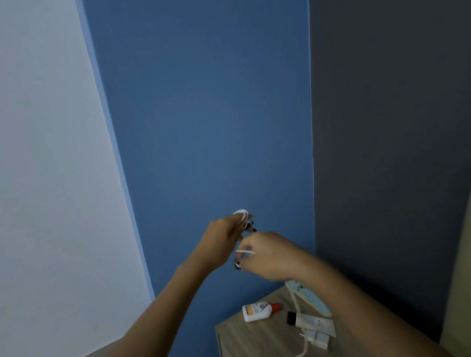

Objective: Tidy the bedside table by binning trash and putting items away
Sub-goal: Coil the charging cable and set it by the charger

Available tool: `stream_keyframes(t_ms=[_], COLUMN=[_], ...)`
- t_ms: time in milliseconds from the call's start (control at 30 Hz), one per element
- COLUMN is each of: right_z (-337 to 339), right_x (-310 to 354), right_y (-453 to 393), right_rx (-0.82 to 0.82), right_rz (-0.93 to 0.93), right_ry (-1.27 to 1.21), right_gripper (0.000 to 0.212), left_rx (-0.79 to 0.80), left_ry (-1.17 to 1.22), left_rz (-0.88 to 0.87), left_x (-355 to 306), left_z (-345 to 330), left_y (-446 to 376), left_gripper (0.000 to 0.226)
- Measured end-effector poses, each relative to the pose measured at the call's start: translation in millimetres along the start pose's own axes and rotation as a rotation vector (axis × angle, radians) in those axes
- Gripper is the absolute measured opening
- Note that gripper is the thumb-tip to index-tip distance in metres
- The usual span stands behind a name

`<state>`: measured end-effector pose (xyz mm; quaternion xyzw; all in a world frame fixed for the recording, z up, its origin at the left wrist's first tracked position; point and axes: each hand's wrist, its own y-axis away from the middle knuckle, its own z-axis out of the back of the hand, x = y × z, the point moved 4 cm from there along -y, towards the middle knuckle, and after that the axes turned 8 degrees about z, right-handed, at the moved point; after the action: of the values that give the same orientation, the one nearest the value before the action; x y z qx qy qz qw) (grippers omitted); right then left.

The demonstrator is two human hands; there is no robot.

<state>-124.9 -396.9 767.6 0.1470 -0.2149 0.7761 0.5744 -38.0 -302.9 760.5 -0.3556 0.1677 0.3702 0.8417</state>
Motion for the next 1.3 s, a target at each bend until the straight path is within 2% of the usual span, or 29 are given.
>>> stream_keyframes(t_ms=[67, 133, 267, 367, 433, 500, 633, 767, 867, 933, 1000, 1167, 1233, 1300], right_z=[22, 47, 83, 93, 87, 76, 46, 16, -4, -16, -23, -13, -3, 15], right_x=[-3, -12, -38, -52, -58, -65, -65, -46, -27, -14, -3, 18, 23, 23], right_y=[2, 1, -5, -10, -14, -21, -32, -39, -39, -33, -25, -4, 2, 6], right_rx=[-0.004, -0.093, -0.328, -0.511, -0.563, -0.561, -0.453, -0.382, -0.3, -0.233, -0.172, -0.085, -0.073, -0.107], right_rz=[0.007, 0.004, 0.004, 0.034, 0.028, -0.011, -0.047, -0.024, 0.001, 0.003, 0.024, 0.111, 0.122, 0.122], right_ry=[0.065, 0.13, 0.094, 0.027, -0.007, -0.04, -0.056, -0.071, -0.074, -0.099, -0.114, -0.043, -0.013, 0.048], right_gripper=[0.018, 0.02, 0.023, 0.027, 0.029, 0.033, 0.035, 0.025, 0.016, 0.022, 0.026, 0.024, 0.024, 0.025], left_rx=[0.08, 0.156, 0.232, 0.305, 0.342, 0.363, 0.356, 0.236, 0.085, -0.012, -0.09, -0.299, -0.281, -0.196], left_ry=[-0.073, -0.012, 0.268, 0.606, 0.906, 1.16, 1.441, 1.619, 1.762, 1.71, 1.51, 0.635, 0.413, 0.266], left_rz=[0.027, 0.121, 0.235, 0.292, 0.359, 0.368, 0.35, 0.389, 0.428, 0.433, 0.406, 0.214, 0.14, 0.111], left_x=[-1, 1, -9, -21, -29, -38, -55, -64, -60, -53, -42, -10, -4, -1], left_z=[-3, -5, 1, 4, 5, 7, 14, 16, 23, 32, 41, 58, 56, 48], left_y=[5, 10, 19, 19, 17, 12, 3, -6, -17, -22, -25, -22, -18, -10], left_gripper=[0.024, 0.03, 0.052, 0.043, 0.044, 0.047, 0.049, 0.036, 0.034, 0.032, 0.029, 0.035, 0.034, 0.033])
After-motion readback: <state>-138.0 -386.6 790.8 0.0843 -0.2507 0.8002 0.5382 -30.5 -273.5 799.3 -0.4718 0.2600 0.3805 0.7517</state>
